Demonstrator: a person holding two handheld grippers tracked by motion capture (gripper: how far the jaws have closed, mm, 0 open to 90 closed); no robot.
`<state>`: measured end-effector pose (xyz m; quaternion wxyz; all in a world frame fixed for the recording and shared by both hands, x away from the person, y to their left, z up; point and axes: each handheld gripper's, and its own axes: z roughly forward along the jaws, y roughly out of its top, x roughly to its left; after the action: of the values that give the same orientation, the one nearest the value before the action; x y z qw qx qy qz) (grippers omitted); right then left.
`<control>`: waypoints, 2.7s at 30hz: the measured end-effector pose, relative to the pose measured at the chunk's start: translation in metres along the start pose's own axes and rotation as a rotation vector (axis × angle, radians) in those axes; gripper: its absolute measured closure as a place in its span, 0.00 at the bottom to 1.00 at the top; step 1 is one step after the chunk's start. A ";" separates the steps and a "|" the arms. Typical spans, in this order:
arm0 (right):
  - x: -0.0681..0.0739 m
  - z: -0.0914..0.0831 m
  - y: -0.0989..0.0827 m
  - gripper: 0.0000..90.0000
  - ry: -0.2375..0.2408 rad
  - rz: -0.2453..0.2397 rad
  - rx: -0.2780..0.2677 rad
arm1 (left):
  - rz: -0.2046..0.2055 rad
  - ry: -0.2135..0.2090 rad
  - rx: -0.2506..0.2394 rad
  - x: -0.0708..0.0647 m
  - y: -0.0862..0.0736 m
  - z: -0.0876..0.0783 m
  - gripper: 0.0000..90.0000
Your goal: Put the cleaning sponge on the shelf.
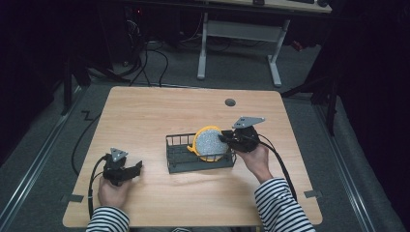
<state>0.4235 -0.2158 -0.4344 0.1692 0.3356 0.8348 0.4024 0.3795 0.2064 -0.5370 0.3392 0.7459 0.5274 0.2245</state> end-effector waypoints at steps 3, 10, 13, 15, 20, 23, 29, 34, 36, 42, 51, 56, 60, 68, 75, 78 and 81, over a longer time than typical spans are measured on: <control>0.000 -0.002 -0.001 0.80 -0.003 0.019 -0.009 | 0.004 0.001 0.002 0.000 0.000 0.000 0.30; -0.005 -0.012 -0.004 0.46 -0.051 0.078 -0.031 | 0.003 0.000 0.002 0.000 0.000 0.000 0.30; -0.006 -0.020 -0.002 0.45 -0.052 0.094 -0.061 | 0.003 -0.001 0.002 0.000 0.000 0.000 0.30; -0.009 -0.027 -0.001 0.44 -0.060 0.106 -0.082 | 0.002 -0.002 0.001 0.000 0.000 0.000 0.30; -0.019 -0.046 -0.003 0.45 -0.082 0.149 -0.111 | 0.003 -0.002 0.003 0.000 0.000 0.000 0.30; -0.024 -0.056 -0.005 0.45 -0.095 0.177 -0.122 | 0.003 -0.001 0.002 0.000 0.000 0.000 0.30; -0.031 -0.076 -0.010 0.46 -0.123 0.208 -0.148 | 0.006 -0.001 0.004 0.000 0.000 0.000 0.30; -0.036 -0.089 -0.014 0.46 -0.146 0.220 -0.161 | 0.006 -0.001 0.004 0.000 0.000 0.000 0.30; -0.037 -0.095 -0.015 0.46 -0.154 0.228 -0.175 | 0.007 -0.001 0.005 -0.001 0.000 0.000 0.30; -0.038 -0.107 -0.019 0.47 -0.177 0.235 -0.164 | 0.004 -0.003 0.002 0.000 0.000 0.000 0.30; -0.044 -0.123 -0.040 0.48 -0.205 0.284 -0.182 | 0.007 -0.002 0.005 0.000 0.000 0.000 0.30; -0.047 -0.131 -0.050 0.48 -0.224 0.309 -0.188 | 0.006 -0.003 0.003 0.000 0.000 0.000 0.30; -0.049 -0.138 -0.062 0.48 -0.237 0.332 -0.193 | 0.008 -0.002 0.005 -0.001 0.000 0.000 0.30; -0.051 -0.143 -0.084 0.48 -0.251 0.370 -0.194 | 0.009 -0.002 0.006 -0.001 0.000 0.000 0.30; -0.049 -0.139 -0.107 0.48 -0.255 0.413 -0.187 | 0.008 -0.002 0.005 -0.001 0.000 0.000 0.30; -0.048 -0.135 -0.118 0.48 -0.252 0.429 -0.192 | 0.009 -0.001 0.005 -0.001 0.000 0.000 0.30; -0.050 -0.129 -0.131 0.48 -0.244 0.465 -0.193 | 0.009 -0.001 0.005 -0.001 0.000 0.000 0.30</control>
<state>0.3327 -0.3819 -0.4565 0.2030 0.5464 0.6665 0.4648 0.3794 0.2056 -0.5369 0.3369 0.7492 0.5244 0.2242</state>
